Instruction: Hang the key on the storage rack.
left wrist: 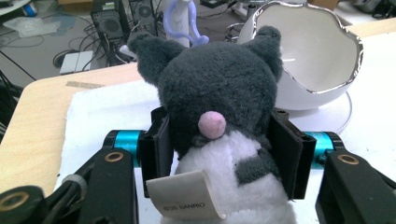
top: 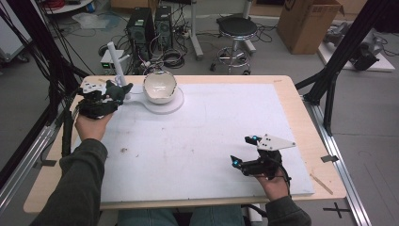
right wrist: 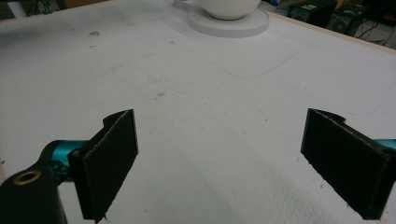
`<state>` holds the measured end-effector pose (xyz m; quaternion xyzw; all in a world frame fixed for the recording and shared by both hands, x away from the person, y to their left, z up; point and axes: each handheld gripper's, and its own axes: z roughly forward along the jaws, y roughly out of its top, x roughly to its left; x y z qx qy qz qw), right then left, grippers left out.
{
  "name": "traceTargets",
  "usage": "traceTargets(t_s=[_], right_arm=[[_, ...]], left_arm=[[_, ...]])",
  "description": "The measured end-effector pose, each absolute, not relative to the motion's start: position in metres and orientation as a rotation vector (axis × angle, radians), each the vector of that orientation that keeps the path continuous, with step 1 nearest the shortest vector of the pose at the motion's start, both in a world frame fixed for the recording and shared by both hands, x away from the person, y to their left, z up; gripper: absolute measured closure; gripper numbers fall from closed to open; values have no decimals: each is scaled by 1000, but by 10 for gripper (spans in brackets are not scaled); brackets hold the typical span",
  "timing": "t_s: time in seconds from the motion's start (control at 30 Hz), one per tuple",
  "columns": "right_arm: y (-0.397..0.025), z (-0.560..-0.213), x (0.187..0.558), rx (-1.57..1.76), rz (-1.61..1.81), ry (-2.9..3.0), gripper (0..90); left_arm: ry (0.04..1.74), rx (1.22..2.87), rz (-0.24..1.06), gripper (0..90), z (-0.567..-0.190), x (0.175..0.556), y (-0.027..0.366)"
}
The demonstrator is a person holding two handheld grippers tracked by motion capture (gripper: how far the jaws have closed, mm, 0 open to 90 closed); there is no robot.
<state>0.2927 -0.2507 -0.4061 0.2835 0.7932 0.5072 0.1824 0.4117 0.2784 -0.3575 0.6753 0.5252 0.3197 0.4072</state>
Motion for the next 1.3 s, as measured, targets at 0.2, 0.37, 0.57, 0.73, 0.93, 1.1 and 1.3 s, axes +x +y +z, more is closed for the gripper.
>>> traceTargets(t_s=[0.2, 0.37, 0.57, 0.73, 0.93, 1.1, 1.3], right_arm=[[-252, -406, 293, 803, 1437, 2234, 102], [-252, -406, 293, 804, 1437, 2236, 103], [-253, -406, 293, 811, 1429, 2231, 103], [-254, -405, 293, 817, 1430, 2224, 102], [-256, -404, 292, 822, 1425, 2213, 102], [-257, -404, 292, 821, 1427, 2209, 102], [-259, -403, 292, 837, 1419, 2204, 102]], left_arm=[[1338, 1724, 811, 406, -359, 413, 278], [1320, 1703, 824, 375, -356, 410, 279], [1302, 1704, 811, 368, -354, 406, 281], [1291, 1684, 798, 361, -359, 400, 282], [1283, 1679, 772, 349, -367, 392, 284], [1261, 1673, 764, 342, -365, 388, 283], [1229, 1679, 753, 320, -362, 383, 280]])
